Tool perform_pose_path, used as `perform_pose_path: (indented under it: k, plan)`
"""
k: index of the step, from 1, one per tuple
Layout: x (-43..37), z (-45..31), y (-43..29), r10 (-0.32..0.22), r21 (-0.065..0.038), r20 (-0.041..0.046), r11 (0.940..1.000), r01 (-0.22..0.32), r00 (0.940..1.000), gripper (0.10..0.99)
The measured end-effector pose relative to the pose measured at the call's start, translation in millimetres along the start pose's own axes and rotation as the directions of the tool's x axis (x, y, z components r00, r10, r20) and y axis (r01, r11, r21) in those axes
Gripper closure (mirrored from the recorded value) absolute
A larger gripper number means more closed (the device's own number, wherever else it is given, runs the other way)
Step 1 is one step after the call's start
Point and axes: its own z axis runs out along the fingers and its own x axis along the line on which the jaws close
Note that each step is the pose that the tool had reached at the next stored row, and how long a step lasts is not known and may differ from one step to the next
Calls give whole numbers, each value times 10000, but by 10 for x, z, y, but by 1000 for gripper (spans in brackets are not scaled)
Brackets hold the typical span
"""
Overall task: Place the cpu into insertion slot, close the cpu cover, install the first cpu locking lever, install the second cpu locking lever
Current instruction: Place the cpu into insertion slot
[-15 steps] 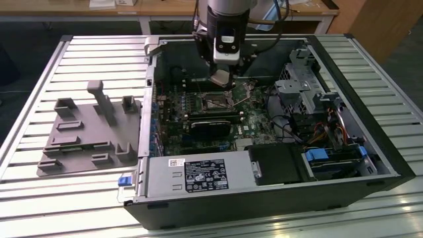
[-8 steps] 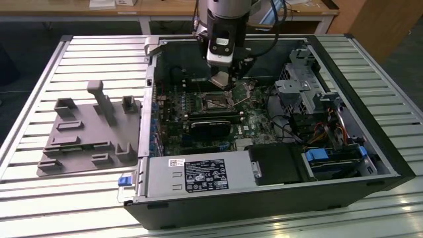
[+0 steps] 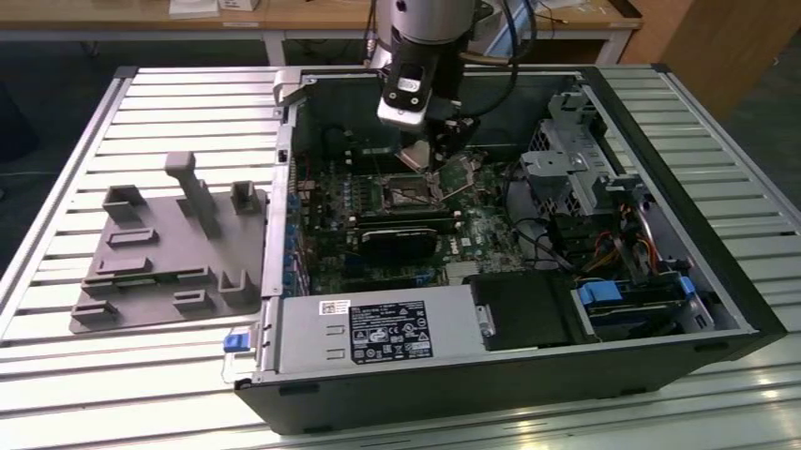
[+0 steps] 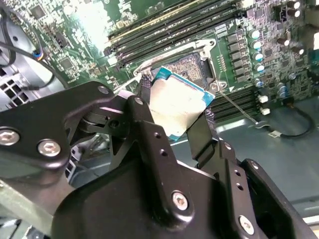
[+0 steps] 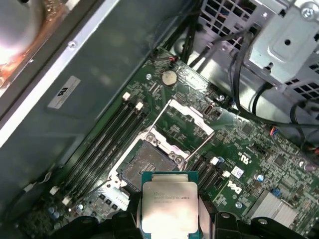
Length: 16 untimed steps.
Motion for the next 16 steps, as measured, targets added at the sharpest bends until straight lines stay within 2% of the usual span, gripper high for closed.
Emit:
perform_pose_path:
  k: [5,10,13,16]
  plan:
    - [5,32,-6,595,-51,74,9982,-595,9982,545]
    - [5,53,-8,962,-177,173,9952,-959,9952,545]
    - [5,66,-10,1249,-211,212,9920,-1244,9919,545]
    - [6,84,-12,1650,-232,247,9861,-1644,9860,545]
